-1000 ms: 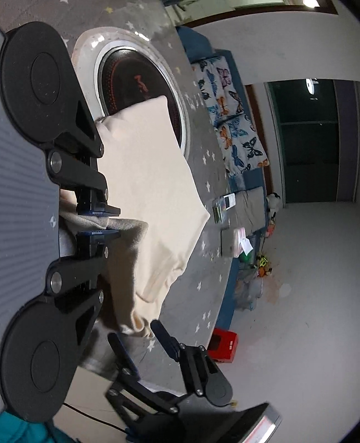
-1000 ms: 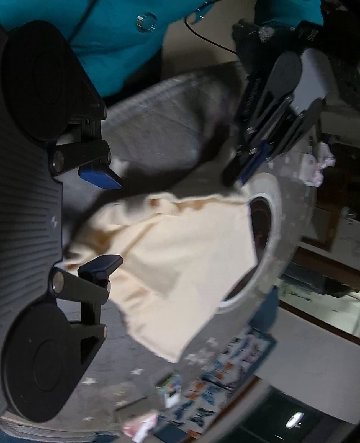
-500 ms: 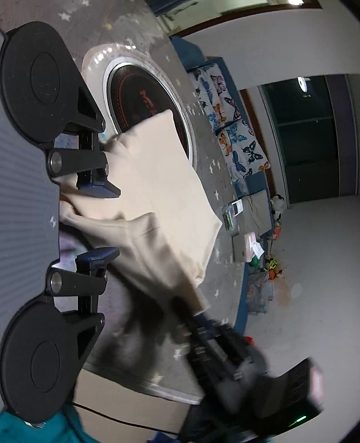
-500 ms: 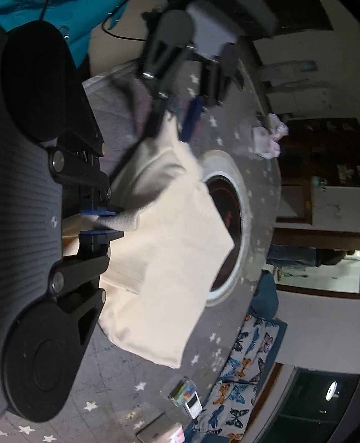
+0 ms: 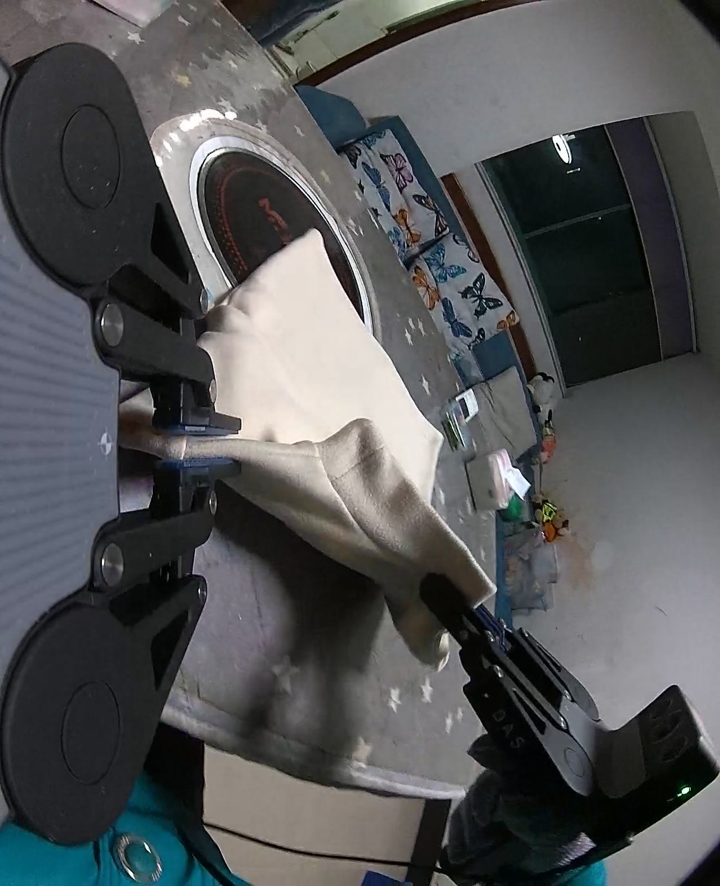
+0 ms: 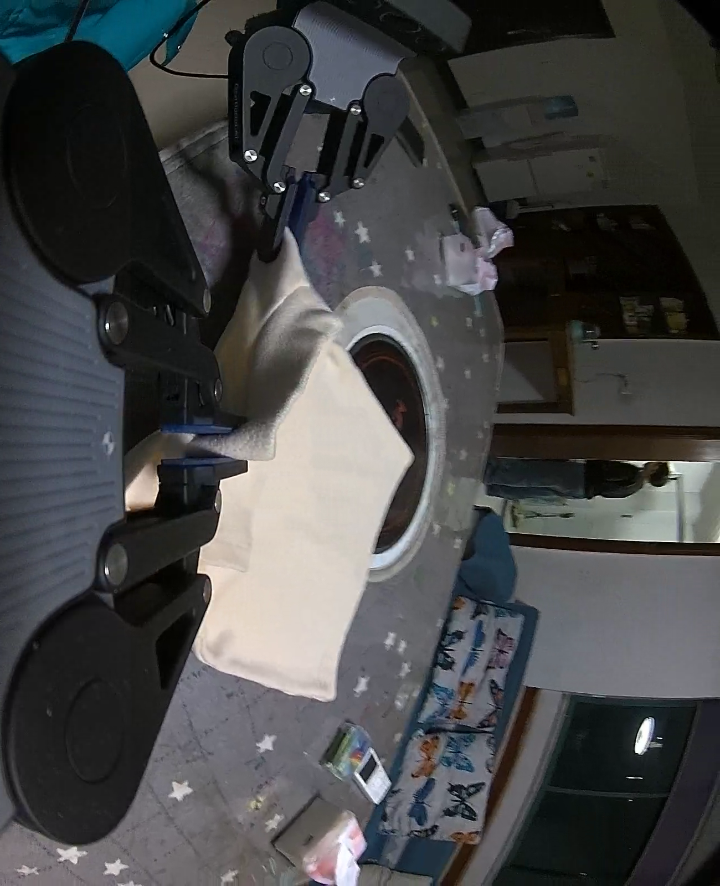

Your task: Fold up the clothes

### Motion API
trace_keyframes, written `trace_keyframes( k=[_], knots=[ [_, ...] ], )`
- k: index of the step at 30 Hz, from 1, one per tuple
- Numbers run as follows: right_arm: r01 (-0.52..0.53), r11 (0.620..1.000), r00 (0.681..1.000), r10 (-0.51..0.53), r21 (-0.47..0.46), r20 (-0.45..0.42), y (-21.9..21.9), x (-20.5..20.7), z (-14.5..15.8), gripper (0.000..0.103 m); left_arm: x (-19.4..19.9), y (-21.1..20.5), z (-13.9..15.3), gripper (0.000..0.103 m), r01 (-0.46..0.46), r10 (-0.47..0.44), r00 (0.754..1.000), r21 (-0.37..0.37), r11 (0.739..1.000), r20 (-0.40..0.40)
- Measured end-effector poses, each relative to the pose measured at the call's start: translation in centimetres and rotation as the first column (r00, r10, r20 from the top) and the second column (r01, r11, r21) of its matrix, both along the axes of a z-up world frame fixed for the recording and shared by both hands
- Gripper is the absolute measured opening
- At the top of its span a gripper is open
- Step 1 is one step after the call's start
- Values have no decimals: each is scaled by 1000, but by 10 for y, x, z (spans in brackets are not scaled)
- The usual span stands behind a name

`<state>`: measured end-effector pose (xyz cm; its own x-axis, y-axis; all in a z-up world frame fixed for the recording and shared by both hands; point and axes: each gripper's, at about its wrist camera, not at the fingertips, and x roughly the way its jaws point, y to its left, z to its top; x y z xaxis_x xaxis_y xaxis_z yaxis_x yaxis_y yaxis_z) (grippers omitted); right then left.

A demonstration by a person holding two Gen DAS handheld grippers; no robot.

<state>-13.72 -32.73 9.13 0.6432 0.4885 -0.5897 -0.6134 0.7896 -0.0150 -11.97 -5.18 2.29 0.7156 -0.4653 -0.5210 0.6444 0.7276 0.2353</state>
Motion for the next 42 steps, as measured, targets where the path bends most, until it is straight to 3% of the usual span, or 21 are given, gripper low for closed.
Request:
trace_keyframes(
  k=[9,13,19,24,27,33,38,42],
  knots=[
    [-31,999,998,31,8,60,-3,-44,34,6,-38,13,43,7,18,-24,998,-93,996,-63],
    [-44,999,996,43,9,84,-5,-60,49,6,-35,14,54,7,11,-19,997,-106,994,-71],
    [-21,1000,995,22,-4,97,-2,-15,56,6,11,11,62,7,-38,34,999,-122,992,-38],
    [-10,1000,996,13,-28,85,9,49,57,6,71,7,62,6,-80,76,996,-117,990,-37],
    [11,999,998,-8,-46,56,15,96,45,6,112,3,53,5,-120,114,992,-107,987,-62],
    [78,994,995,-82,-75,-50,29,167,-10,6,180,-3,18,6,-224,212,965,-62,973,-157],
    [181,982,976,-186,-56,-114,19,184,-45,16,200,-6,-1,10,-284,268,941,-48,958,-208],
    [239,971,966,-238,-4,-102,-3,170,-38,17,198,-3,0,16,-310,293,934,-52,949,-205]
  ],
)
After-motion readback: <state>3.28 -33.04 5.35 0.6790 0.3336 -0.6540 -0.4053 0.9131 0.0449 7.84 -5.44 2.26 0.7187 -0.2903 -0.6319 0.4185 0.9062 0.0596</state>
